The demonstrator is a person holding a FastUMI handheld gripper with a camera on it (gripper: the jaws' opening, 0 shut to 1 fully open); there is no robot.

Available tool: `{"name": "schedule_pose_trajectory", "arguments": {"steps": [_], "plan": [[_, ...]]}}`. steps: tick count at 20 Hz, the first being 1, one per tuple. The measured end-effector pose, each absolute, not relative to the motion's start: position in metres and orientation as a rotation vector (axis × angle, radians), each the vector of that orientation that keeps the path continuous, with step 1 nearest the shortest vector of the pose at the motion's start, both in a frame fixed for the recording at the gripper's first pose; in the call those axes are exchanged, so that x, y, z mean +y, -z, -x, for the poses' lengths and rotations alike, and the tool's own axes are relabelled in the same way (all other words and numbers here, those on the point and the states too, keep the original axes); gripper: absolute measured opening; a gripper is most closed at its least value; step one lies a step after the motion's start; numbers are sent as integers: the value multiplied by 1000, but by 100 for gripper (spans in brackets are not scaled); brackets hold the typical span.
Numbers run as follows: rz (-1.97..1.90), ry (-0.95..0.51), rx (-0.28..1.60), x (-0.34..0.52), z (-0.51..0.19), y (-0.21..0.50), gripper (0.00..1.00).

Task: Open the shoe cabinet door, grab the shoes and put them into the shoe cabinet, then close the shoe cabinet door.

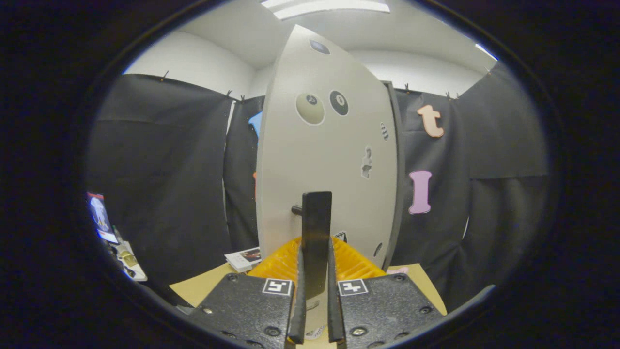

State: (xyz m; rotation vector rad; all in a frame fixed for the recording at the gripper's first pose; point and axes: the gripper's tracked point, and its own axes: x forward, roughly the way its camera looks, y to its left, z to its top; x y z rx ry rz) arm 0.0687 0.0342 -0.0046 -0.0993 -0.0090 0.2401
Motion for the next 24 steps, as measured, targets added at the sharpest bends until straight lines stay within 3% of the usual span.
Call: {"name": "schedule_pose_trajectory", "arguments": {"steps": [8,11,17,24], "plan": [[113,-30,-58,-24,-71,-4,5],[90,39,-68,-53,-73,-7,4],[-35,-99,-36,-40,-64,3,4],[20,-31,-39,-56,-58,8,4]]}}
